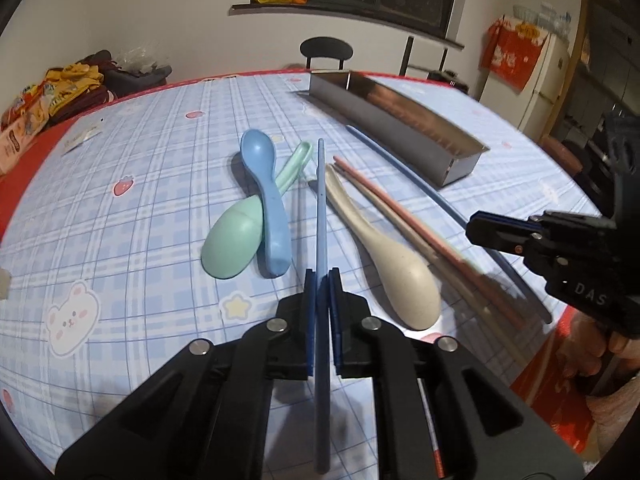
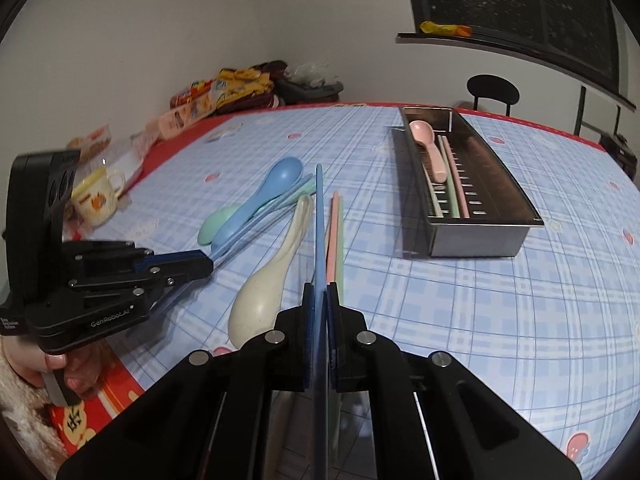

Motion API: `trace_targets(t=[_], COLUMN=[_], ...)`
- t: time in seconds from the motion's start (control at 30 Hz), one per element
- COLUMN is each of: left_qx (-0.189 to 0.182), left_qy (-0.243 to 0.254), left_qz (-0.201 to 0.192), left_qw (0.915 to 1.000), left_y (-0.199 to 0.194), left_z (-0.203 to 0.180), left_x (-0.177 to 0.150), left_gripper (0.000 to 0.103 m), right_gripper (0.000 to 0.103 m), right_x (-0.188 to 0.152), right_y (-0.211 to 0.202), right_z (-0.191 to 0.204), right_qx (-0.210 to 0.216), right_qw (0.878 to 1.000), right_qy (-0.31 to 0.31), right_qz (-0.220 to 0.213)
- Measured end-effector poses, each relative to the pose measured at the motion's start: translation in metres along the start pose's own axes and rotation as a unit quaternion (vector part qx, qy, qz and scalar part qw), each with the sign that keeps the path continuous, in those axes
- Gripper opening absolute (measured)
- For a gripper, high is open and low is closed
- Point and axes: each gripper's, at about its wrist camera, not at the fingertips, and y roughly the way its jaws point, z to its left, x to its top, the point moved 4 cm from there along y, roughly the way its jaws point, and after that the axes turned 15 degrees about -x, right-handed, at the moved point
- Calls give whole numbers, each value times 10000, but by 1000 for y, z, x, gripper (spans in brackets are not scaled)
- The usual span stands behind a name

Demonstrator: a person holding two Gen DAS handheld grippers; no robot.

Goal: Organize utensils
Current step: 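Lift both blue chopsticks and carry them over the steel tray, then open both tools to drop the blue chopsticks into the tray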

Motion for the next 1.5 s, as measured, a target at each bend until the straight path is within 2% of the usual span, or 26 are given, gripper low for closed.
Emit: trace_targets(t=[0.23, 0.33, 0.5, 0.67, 0.8, 1.03, 1.2, 1.33, 1.5], left_qx=[-364, -484, -895, -980, -1049, -1239, -1372, -1242, -1184], left_qy=[-436, -712, -1439, -1646, -1749, -1962, -2318, -2349, -2406], left_qz=[-420, -475, -706, -913, -1009, -1013, -1138, -1197, -1136], left_qw=[9975, 9952, 9830, 9772, 9738, 9674, 9563, 9566, 9567], left_y=[-17, -22, -34, -40, -36, -10, 23, 51, 90], left_z=[12, 21, 35, 32, 26, 12, 3, -7, -14], left_x=[1, 3, 15, 36, 55, 91, 128, 155, 182], left_gripper=[10, 10, 10, 10, 10, 10, 10, 10, 10], right_gripper=[6, 6, 6, 6, 6, 6, 6, 6, 6], right_x=[1, 1, 2, 7, 22, 69, 113, 127, 124], right_y=[-2, -5, -6, -2, -2, 10, 44, 70, 88], right_z=[-18, -25, -41, -58, -72, -97, -118, -132, -140], right_qx=[247, 338, 537, 742, 874, 642, 504, 445, 504], right_qw=[9983, 9968, 9920, 9844, 9797, 9809, 9789, 9766, 9770], right_qy=[529, 704, 1131, 1595, 1805, 1797, 1919, 2067, 2065], right_qz=[-64, -148, -183, -24, -86, -382, -490, -388, -161])
